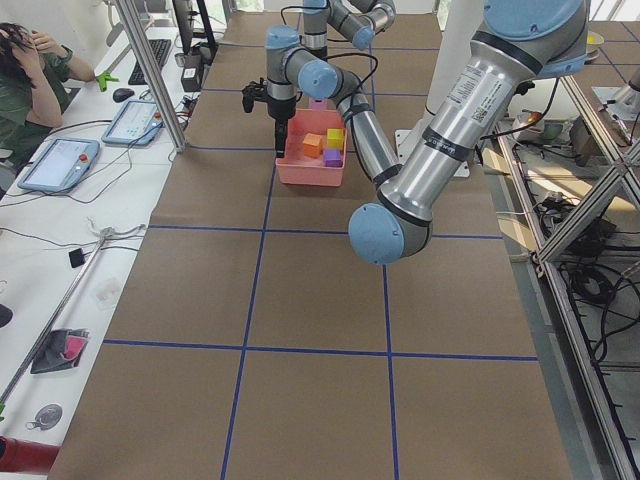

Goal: Place blocks into pink bin with both arms
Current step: 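Lower the light pink cube into the bin and open the right gripper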

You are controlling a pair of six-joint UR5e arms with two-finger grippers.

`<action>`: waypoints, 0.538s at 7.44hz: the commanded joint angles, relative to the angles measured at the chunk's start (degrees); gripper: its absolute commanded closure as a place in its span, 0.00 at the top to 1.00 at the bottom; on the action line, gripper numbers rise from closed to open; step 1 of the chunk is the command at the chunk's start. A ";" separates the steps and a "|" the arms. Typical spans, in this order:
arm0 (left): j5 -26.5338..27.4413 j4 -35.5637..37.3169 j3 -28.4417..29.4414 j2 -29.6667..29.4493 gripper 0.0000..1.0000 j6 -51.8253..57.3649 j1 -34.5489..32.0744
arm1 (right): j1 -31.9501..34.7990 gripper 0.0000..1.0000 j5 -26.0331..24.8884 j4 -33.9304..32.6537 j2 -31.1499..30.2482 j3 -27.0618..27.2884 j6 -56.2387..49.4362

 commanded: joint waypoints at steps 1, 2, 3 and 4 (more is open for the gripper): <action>-0.09 -0.03 0.01 0.38 1.00 0.41 -0.48 | -0.61 1.00 -0.47 3.73 0.42 -1.07 3.68; -0.18 -0.03 0.01 0.38 1.00 0.50 -1.09 | -0.18 1.00 -0.90 3.73 1.29 -0.55 3.51; -1.13 -0.12 -0.60 1.69 1.00 0.67 -2.75 | 0.52 1.00 -1.87 3.56 1.99 -0.37 3.42; -2.19 -0.12 -1.48 3.44 1.00 3.46 -5.20 | 3.14 1.00 -1.18 2.25 1.39 0.76 3.16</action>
